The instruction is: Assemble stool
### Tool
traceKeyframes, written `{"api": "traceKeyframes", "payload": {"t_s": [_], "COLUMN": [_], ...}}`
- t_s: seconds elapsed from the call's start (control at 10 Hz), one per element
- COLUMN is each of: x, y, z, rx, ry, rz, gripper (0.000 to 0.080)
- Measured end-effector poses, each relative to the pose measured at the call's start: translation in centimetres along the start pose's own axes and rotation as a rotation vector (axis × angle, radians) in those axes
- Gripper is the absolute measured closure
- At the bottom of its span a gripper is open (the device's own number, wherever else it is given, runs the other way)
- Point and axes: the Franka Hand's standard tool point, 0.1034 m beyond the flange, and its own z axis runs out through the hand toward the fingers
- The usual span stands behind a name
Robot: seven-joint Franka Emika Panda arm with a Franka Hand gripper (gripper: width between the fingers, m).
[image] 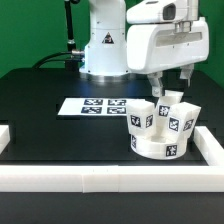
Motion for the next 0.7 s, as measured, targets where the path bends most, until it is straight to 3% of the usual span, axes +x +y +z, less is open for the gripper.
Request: {"api": "traceKeyframes", "payload": {"t_s": [0.2,0.4,0.5,0.6,0.7], "x": [-0.29,-0.58,-0.74,-0.87,-0.87], "y": [0.50,0.66,0.78,0.85,0.86], "z": [0.26,0.46,0.49,0.52,0.52], "rx": [-0.015,-0.018,-0.018,-0.018,-0.018], "ry": [-0.023,-0.033,-0.035,-0.036,-0.036], "rz": [-0.179,-0.194,-0.192,-0.189,-0.161], "gripper": [0.0150,0.0150,0.0265,0.0265,0.0459]}}
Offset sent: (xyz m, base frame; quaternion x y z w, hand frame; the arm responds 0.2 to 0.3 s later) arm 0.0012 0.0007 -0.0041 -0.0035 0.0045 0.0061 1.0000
